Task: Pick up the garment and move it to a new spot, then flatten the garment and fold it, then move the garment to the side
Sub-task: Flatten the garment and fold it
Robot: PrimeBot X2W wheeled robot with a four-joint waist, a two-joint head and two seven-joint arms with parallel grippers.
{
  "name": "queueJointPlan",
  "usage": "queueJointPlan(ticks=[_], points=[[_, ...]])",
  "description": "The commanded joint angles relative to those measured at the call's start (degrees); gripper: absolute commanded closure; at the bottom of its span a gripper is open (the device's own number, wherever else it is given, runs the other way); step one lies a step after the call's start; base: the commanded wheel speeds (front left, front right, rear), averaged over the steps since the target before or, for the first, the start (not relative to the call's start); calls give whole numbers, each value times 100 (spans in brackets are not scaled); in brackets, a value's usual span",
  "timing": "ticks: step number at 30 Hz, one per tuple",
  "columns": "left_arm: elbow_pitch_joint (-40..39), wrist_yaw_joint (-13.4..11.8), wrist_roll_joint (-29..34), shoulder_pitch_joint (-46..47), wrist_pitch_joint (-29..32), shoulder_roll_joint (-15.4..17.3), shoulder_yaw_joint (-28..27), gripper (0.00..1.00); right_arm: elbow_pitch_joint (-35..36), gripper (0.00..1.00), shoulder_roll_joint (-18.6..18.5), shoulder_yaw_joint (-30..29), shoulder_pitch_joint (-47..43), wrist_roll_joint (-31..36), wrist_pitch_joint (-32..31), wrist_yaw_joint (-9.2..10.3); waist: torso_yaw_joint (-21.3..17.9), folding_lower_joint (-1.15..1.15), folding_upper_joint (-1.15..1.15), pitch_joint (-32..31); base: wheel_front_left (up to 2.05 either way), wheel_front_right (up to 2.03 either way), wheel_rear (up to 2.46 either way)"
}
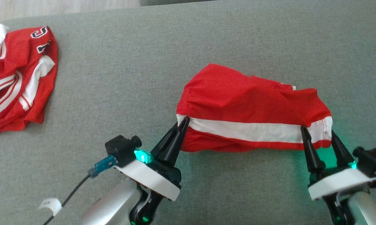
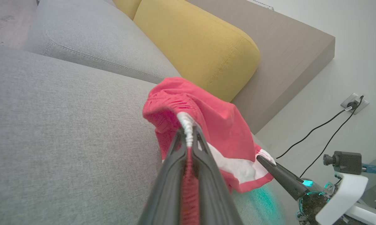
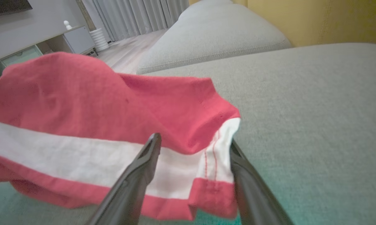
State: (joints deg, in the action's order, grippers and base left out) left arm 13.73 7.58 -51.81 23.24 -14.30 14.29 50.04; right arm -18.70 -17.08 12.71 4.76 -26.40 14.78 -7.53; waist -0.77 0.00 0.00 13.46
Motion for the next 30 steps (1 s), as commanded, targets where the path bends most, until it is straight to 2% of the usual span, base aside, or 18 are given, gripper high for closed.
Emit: queueJointPlan(ticks=[1, 8, 15, 16, 17, 18, 19, 20, 25, 30], points=[[-185, -9, 59, 92, -70, 87, -220, 100, 142, 0, -212, 151, -204, -90, 22, 4, -11, 0, 0, 23, 0, 0, 0], [-208, -9, 135, 44, -70, 117, -312, 100, 228, 0, -430, 223, -490, -359, 22, 4, -18, 0, 0, 56, 0, 0, 0], [-195, -9, 140, 34, -70, 98, -283, 100, 201, 0, -582, 245, -391, -518, 22, 4, 68, 0, 0, 22, 0, 0, 0], [-191, -9, 137, 40, -70, 94, -271, 100, 194, 2, -606, 256, -382, -527, 22, 4, 94, 0, 0, 11, 0, 0, 0], [-187, -9, 132, 41, -70, 90, -265, 100, 195, 22, -628, 281, -381, -545, 22, 4, 117, 0, 0, -3, 0, 0, 0], [-186, -9, 124, 37, -70, 88, -253, 100, 198, 56, -653, 316, -387, -569, 22, 4, 140, 0, 0, -19, 0, 0, 0], [-182, -9, 118, 30, -70, 91, -247, 100, 205, 76, -680, 347, -393, -586, 22, 4, 158, 0, 0, -34, 0, 0, 0], [-178, -9, 116, 21, -70, 93, -245, 100, 221, 100, -718, 380, -398, -575, 22, 4, 175, 0, 0, -48, 0, 0, 0], [-212, -9, 165, 9, -70, 122, -252, 100, 384, 100, -821, 377, -408, -583, 22, 4, 205, 0, 0, -103, 0, 0, 0], [-573, -9, 273, 412, -70, 304, -297, 100, 1153, 100, -834, -166, -183, -765, 22, 4, 114, 0, 0, -3, 0, 0, 0]])
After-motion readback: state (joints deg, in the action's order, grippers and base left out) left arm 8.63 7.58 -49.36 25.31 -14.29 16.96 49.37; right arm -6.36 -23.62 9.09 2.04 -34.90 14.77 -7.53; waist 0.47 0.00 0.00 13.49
